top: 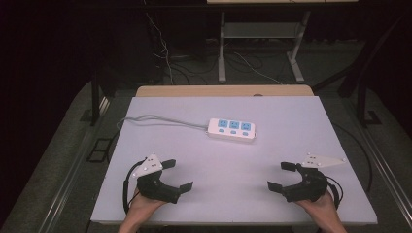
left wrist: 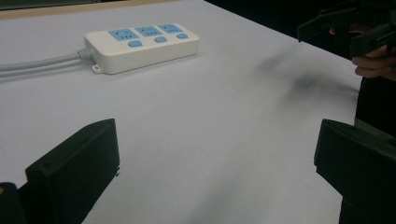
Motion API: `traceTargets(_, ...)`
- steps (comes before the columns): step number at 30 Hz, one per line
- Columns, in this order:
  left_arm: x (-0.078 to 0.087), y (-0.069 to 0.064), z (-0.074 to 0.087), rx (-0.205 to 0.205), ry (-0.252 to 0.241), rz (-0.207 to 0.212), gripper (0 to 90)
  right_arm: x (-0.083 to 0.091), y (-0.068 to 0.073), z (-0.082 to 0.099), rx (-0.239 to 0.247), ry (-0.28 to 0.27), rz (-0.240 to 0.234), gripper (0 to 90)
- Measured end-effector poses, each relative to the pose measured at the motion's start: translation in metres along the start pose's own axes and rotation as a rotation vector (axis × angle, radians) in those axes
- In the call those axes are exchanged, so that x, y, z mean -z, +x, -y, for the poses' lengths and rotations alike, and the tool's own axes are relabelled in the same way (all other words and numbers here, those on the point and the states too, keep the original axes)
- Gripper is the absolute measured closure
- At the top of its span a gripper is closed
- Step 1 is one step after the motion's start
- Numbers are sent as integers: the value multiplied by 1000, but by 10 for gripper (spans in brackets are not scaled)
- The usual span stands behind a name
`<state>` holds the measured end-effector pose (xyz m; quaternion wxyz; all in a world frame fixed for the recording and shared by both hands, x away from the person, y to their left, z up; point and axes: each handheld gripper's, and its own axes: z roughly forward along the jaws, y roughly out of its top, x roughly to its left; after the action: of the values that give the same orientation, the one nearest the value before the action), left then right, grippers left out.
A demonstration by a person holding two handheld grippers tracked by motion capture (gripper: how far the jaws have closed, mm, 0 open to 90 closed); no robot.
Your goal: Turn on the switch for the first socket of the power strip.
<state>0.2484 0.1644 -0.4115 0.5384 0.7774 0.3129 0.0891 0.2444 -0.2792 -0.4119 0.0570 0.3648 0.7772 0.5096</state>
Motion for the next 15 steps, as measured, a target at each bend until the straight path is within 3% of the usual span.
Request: traceTargets(15,0,0,0,0,4,0,0,-1,1,1,14,11,7,34)
